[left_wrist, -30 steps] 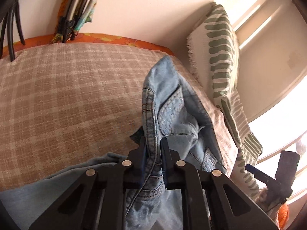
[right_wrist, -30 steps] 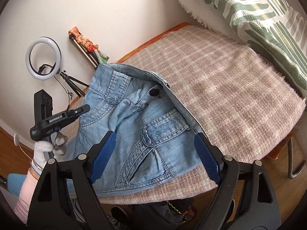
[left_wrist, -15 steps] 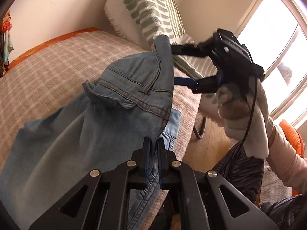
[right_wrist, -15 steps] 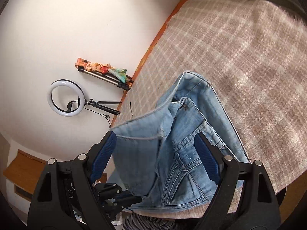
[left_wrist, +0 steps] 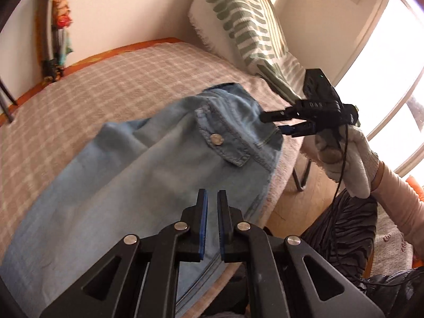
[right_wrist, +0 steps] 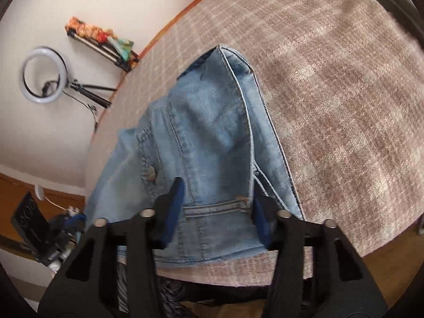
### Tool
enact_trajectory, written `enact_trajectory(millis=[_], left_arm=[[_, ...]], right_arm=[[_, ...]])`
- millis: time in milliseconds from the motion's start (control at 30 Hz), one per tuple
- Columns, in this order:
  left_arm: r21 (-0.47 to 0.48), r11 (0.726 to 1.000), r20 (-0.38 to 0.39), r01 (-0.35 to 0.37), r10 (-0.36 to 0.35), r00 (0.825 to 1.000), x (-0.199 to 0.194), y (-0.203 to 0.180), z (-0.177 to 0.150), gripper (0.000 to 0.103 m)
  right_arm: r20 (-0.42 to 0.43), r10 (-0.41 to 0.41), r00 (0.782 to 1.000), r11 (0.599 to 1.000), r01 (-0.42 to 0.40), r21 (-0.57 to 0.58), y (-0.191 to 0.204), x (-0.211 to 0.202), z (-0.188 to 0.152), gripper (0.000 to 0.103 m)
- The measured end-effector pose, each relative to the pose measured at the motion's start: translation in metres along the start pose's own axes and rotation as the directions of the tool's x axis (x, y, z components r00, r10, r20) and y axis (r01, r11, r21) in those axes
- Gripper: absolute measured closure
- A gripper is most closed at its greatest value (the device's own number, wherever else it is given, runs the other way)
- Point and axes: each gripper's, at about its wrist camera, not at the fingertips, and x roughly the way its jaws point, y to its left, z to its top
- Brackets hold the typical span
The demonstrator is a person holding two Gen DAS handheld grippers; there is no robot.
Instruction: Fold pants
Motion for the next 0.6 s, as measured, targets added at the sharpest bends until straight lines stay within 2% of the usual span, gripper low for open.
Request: enact_trajectory(millis=[33, 67, 100, 167, 233, 400, 600], left_arm=[[-0.024, 0.999, 0.007, -0.026, 0.026, 1.000, -0.010, 0.010, -0.008, 0.096], [-0.047, 0.998, 0.009, -0.042, 0.042, 0.999, -0.016, 0.019, -0.012, 0.090], [-0.069, 0.996, 0.008, -0.054, 0.055, 0.998, -0.022, 0.027, -0.019, 0.086], [-0.114, 0.990, -0.003, -0.082, 0.082, 0.997, -0.031, 0.038, -0.037, 0.071], [-0.133, 0.985, -0.010, -0.113, 0.113, 0.994, -0.035, 0.046, -0.052, 0.066], [-0.149, 0.978, -0.021, -0.144, 0.143, 0.990, -0.041, 0.054, -0.078, 0.066], [-0.116, 0.985, -0.078, -0.130, 0.121, 0.990, -0.040, 0.049, -0.103, 0.066]], right_arm=[[-0.008, -0.032, 0.999, 0.999, 0.031, -0.026, 0.004, 0.002, -0.001, 0.089], [-0.009, -0.055, 0.998, 0.998, 0.054, -0.045, 0.008, 0.002, -0.002, 0.093], [-0.008, -0.066, 0.998, 0.996, 0.066, -0.057, 0.011, 0.000, -0.003, 0.095], [0.001, -0.063, 0.998, 0.995, 0.063, -0.075, 0.021, -0.010, -0.003, 0.097], [0.018, -0.053, 0.998, 0.995, 0.054, -0.084, 0.026, -0.026, -0.001, 0.097], [0.061, -0.052, 0.997, 0.996, 0.057, -0.073, 0.020, -0.063, 0.003, 0.098], [0.039, -0.163, 0.986, 0.984, 0.166, -0.068, 0.001, -0.040, -0.005, 0.098]])
